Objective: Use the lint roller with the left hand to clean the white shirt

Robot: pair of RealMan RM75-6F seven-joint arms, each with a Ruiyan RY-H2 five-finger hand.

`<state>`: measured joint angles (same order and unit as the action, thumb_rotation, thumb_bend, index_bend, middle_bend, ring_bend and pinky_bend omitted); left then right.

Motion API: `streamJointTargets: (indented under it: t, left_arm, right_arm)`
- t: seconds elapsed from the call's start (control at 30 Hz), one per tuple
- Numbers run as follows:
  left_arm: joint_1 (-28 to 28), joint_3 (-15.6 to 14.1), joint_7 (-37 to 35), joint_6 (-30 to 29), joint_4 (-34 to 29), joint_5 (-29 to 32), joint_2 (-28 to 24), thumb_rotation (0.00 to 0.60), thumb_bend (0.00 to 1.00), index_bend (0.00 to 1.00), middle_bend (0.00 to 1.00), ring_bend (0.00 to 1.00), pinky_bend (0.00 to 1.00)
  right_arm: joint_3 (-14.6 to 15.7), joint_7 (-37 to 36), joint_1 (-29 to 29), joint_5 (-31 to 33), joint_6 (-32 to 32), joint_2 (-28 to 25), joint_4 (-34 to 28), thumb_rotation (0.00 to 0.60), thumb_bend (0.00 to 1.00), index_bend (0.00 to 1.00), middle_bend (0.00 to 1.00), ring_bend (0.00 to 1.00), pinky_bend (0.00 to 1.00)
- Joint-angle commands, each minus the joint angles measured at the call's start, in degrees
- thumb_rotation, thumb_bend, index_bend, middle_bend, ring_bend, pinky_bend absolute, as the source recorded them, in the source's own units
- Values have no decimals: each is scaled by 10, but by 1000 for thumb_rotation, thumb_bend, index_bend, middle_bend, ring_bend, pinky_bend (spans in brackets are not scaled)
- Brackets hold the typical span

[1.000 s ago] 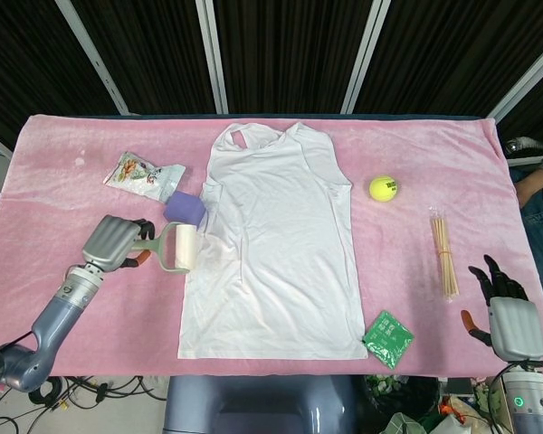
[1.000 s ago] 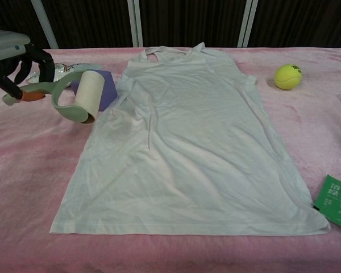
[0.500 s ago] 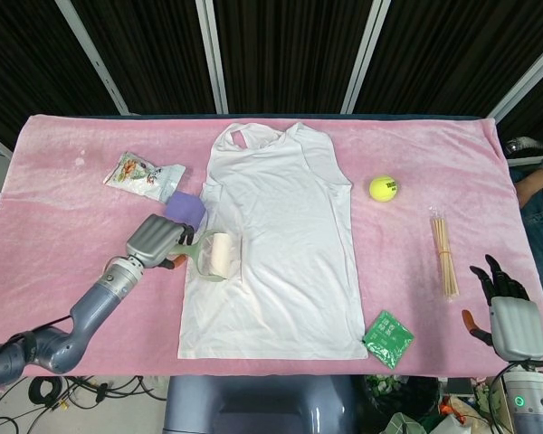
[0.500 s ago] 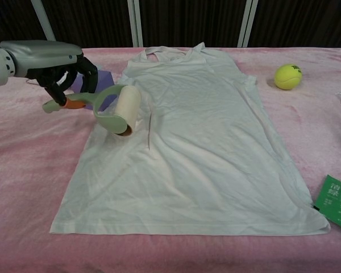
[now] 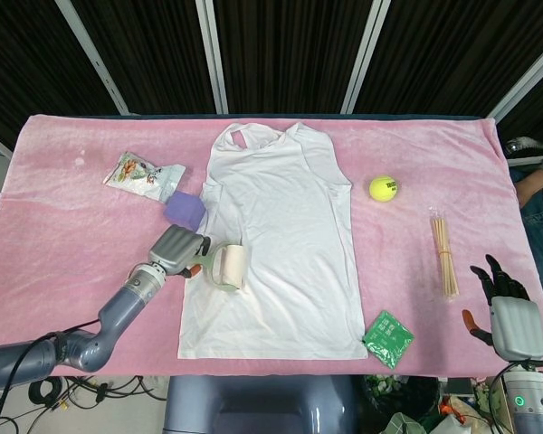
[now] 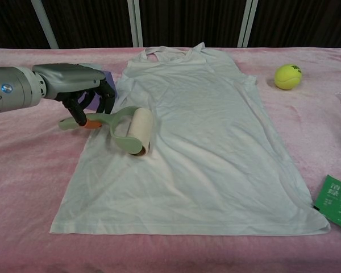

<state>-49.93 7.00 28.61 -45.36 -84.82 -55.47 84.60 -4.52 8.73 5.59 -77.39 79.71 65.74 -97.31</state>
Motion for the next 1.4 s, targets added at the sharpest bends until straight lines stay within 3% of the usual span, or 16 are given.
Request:
streamJointTargets:
  t: [0.03,0.53,0.93,1.17,1.4]
  left_arm:
    - [-6,-4,8,4,4,8,5,600,471,689,685,646,773]
    - [-67,25,43,22,3,86,46,600,471,689,685,650,781]
    - [-140,50,89,28,45,160,101,600,471,696,686,651,781]
    - [-190,40,143,22,88,226,138,600,471,698,686,651,781]
    - [-216,8,193,3,107,235,151,600,472,703,686,651,781]
  right_arm:
    - [0,0,0,0,0,0,0,600,249,198,25,160,204]
    - [2,-1,0,-4,0,0,0,600,249,198,25,160,205]
    - [2,0,1,-1,-3,0,0,600,249,198,25,160,204]
    - [1,-1,0,0,-3,-1,-1,600,249,198,25,160,204]
    - [1,-2,1,1,-3,-1,0,600,249,198,25,160,204]
